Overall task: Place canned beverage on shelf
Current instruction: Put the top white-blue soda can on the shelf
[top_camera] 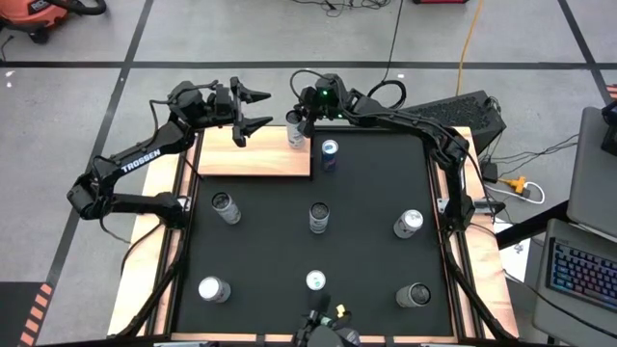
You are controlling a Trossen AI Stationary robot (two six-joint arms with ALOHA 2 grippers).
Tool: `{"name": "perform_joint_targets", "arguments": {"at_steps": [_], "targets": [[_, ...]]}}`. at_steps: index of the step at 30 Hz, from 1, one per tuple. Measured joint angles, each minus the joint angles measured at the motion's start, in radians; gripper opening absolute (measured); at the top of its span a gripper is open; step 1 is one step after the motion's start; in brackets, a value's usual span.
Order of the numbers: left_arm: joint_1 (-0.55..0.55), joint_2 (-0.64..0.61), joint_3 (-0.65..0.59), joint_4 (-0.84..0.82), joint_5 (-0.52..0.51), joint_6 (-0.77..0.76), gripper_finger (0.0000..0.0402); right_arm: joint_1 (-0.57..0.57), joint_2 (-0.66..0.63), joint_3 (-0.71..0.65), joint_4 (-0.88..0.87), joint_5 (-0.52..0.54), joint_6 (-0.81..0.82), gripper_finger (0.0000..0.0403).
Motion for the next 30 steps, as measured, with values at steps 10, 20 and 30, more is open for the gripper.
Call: {"name": "perform_joint_targets", "arguments": {"at_steps": [10,20,30], "targets": [[0.0,0.0,0.0,-0.054,-0.001,0.031,0.032,0.004,-0.001,0.0,-0.035,0.047,0.026,0.0],[0.0,0.001,0.0,-0.079,-0.006,0.049,0.032,0.012,-0.029,0.0,-0.102,0.055,0.061,0.0],[0.0,0.001,0.0,-0.079,-0.006,0.048,0.032,0.023,-0.034,-0.003,-0.158,0.128,0.038,0.0]]}}
